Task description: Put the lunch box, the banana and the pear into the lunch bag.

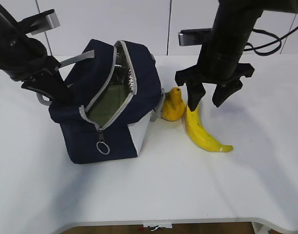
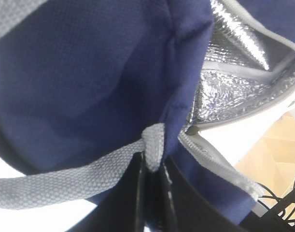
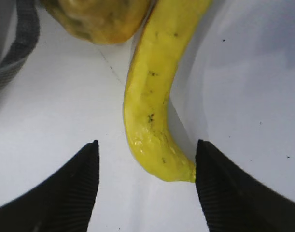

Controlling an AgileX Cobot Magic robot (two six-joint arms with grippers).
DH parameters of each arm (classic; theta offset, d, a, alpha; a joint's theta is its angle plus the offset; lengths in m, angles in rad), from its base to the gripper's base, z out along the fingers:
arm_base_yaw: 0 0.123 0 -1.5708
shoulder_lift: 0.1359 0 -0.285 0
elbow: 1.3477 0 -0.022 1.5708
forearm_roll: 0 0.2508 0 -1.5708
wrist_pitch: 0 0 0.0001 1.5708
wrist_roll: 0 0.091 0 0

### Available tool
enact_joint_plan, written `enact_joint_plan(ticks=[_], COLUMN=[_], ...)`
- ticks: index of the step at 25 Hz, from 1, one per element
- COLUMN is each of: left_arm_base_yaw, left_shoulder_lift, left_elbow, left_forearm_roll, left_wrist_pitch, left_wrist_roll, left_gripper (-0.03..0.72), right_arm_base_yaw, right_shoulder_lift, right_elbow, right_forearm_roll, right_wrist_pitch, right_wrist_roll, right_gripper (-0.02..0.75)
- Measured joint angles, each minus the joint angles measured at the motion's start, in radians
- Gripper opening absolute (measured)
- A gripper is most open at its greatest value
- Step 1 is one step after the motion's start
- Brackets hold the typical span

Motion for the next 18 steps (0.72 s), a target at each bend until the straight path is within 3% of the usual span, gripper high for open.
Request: enact_joint_plan(ticks=[2,18], left_arm_base_yaw=[0.0,0.0], left_shoulder_lift=[0.0,0.001], left_elbow=[0.0,0.0], left_forearm_roll=[0.001,0.004], left_wrist_pitch=[0.0,0.005], left_wrist_roll=[0.002,0.002], left_gripper=[0.032,0.008], right_arm_base_yaw=[0.0,0.0], right_shoulder_lift=[0.03,0.15], right_elbow=[0.0,0.0], right_forearm_roll=[0.0,-0.011], right_wrist_pitch=[-0.003,-0.096], right_wrist_roll=[0.0,0.004], right_gripper=[0.474,0.454])
